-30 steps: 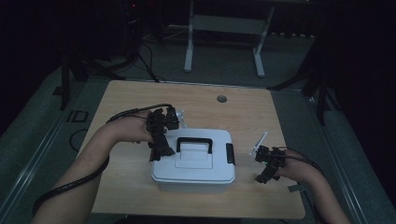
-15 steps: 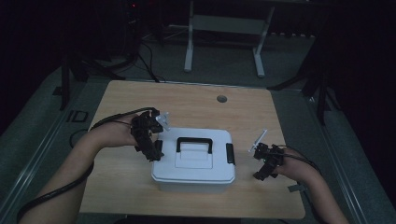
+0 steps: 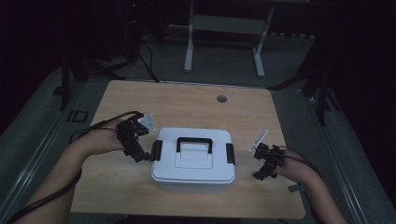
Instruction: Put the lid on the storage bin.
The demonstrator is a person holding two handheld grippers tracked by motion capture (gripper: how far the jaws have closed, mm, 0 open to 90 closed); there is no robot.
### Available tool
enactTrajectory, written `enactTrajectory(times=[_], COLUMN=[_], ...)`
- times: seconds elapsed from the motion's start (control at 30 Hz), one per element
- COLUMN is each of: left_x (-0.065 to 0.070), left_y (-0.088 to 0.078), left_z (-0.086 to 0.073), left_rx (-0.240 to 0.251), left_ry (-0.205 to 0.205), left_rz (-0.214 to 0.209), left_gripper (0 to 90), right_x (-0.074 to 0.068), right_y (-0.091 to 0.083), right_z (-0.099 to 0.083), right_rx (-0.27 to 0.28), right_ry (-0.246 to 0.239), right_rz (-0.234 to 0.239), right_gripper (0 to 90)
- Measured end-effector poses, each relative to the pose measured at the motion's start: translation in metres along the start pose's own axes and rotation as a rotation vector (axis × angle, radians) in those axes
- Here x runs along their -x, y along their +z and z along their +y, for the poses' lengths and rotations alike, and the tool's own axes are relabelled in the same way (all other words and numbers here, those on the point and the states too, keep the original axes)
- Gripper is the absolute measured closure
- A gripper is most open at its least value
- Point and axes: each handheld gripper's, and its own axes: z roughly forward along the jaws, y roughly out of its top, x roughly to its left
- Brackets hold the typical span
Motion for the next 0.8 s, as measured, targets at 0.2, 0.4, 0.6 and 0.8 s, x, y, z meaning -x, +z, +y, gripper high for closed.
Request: enactTrajectory(times=[0.2,0.4,0.6,0.8], left_x=[0.001,0.000,0.000,0.002], left_y=[-0.001,0.001,0.007,0.016], left_z=[-0.025,-0.056,-0.081,-0.098], left_rx=[0.005,0.006,0.041,0.061], left_ry=[-0.050,-0.102,-0.154,-0.174], left_rz=[-0.008,-0.005,-0.017,-0.001], left_gripper=[1.6,1.6,1.6,1.6], right_x=[0.000,-0.001,-0.001,-0.001], right_y=[0.002,0.004,0.008,0.017], right_z=[-0.003,-0.005,-0.008,-0.012], right_rx=[0.002,0.007,0.026,0.035], right_ry=[0.003,0.020,0.032,0.039], right_rz=[-0.002,0.000,0.001,-0.005], right_gripper=[14.2,14.2,14.2,14.1])
